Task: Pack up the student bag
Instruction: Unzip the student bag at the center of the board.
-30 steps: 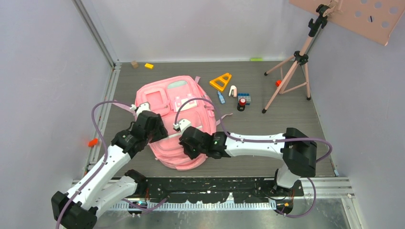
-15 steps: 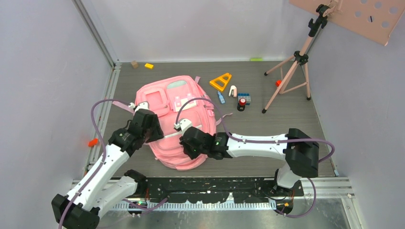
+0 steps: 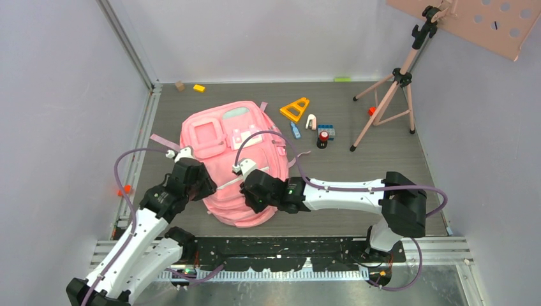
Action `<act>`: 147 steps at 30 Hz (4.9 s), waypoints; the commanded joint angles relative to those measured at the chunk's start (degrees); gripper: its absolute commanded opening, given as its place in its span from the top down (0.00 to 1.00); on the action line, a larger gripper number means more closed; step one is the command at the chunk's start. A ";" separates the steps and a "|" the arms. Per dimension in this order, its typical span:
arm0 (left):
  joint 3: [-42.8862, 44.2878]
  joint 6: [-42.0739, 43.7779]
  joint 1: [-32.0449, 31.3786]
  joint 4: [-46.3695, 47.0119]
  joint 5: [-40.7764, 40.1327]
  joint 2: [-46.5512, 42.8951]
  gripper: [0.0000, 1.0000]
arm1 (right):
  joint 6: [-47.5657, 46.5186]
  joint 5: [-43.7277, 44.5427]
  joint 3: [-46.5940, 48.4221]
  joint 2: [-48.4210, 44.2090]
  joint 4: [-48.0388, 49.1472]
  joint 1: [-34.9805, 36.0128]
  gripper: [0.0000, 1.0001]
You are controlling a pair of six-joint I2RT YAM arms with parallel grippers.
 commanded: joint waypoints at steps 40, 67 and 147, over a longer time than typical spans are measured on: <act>-4.70 -15.01 -0.04 18.26 9.44 -1.39 1.00 | -7.38 -16.57 9.42 4.73 3.99 6.98 1.00; 8.29 9.75 0.22 20.31 6.93 13.18 1.00 | -1.73 -0.95 5.03 -10.83 -5.23 -3.46 0.51; -11.31 14.35 -22.87 27.60 -6.33 2.56 1.00 | 23.45 -3.68 1.44 -3.13 0.38 -24.65 1.00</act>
